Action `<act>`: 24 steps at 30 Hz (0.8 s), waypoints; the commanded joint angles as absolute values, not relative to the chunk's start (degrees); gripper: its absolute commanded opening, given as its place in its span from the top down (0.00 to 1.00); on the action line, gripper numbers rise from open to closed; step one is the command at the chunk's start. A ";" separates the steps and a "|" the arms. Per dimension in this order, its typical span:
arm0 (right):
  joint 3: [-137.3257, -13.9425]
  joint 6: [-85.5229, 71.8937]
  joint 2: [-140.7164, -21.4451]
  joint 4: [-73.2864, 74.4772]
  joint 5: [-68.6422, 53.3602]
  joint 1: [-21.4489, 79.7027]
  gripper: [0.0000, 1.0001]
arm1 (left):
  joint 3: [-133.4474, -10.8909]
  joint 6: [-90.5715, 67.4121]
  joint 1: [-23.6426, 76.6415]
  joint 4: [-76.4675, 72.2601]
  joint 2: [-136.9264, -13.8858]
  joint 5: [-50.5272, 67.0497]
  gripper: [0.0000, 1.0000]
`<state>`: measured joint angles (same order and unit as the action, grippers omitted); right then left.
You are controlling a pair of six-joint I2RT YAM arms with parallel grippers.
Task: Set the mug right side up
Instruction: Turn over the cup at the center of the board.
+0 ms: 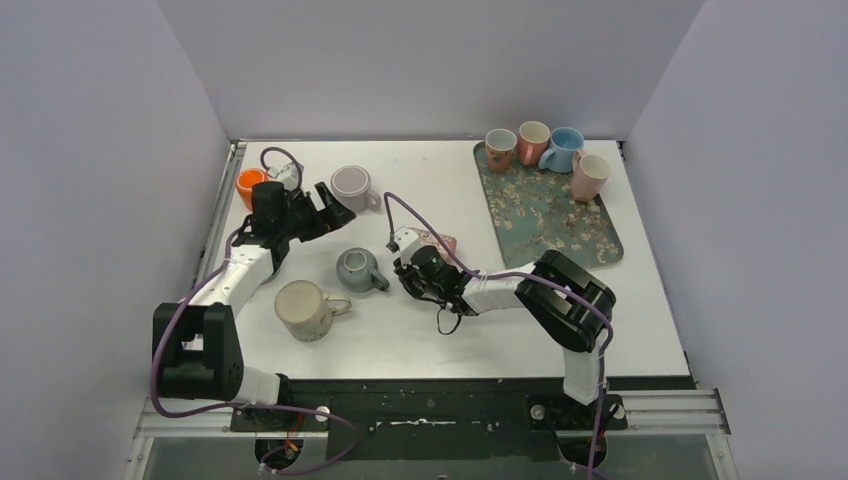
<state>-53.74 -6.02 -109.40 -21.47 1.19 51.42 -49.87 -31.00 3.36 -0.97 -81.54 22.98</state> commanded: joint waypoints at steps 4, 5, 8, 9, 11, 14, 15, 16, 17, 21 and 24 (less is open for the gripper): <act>-46.73 -13.51 -105.21 -41.69 -17.11 46.47 1.00 | -54.92 -26.57 8.43 -0.47 -81.39 25.58 0.15; -45.75 -14.71 -104.38 -44.50 -18.62 45.93 1.00 | -55.01 -26.45 9.25 -1.06 -81.54 25.81 0.15; -44.24 -18.67 -102.90 -51.75 -24.09 43.83 1.00 | -56.11 -26.30 11.78 -2.40 -83.33 27.69 0.15; -43.80 -19.69 -102.46 -53.69 -26.01 43.12 1.00 | -56.73 -26.22 12.62 -2.87 -84.06 28.62 0.15; -42.03 -22.29 -101.61 -59.53 -28.65 41.79 1.00 | -57.53 -26.61 14.19 -4.42 -85.28 29.80 0.15; -39.08 -25.30 -101.82 -69.27 -31.31 39.91 1.00 | -59.25 -27.14 16.06 -5.18 -87.21 30.30 0.15; -38.24 -27.22 -102.58 -73.37 -32.51 39.09 1.00 | -59.90 -27.10 16.86 -5.43 -87.79 30.32 0.15; -37.60 -29.57 -103.46 -77.54 -33.90 38.43 1.00 | -60.40 -27.17 17.77 -5.64 -88.59 30.26 0.15; -37.01 -31.87 -104.40 -81.83 -35.29 37.93 1.00 | -60.84 -27.35 18.55 -6.03 -89.27 30.31 0.15; -35.31 -35.42 -105.92 -89.72 -38.62 36.91 1.00 | -63.57 -26.81 21.93 -4.91 -92.23 30.13 0.16; -32.07 -37.07 -105.74 -92.72 -38.38 35.31 1.00 | -65.04 -25.74 23.12 -1.69 -93.41 26.93 0.15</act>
<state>-34.54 -33.21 -106.21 -74.26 -34.87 36.71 -60.88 -27.70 21.65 -2.24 -92.36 28.60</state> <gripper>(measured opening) 0.118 0.846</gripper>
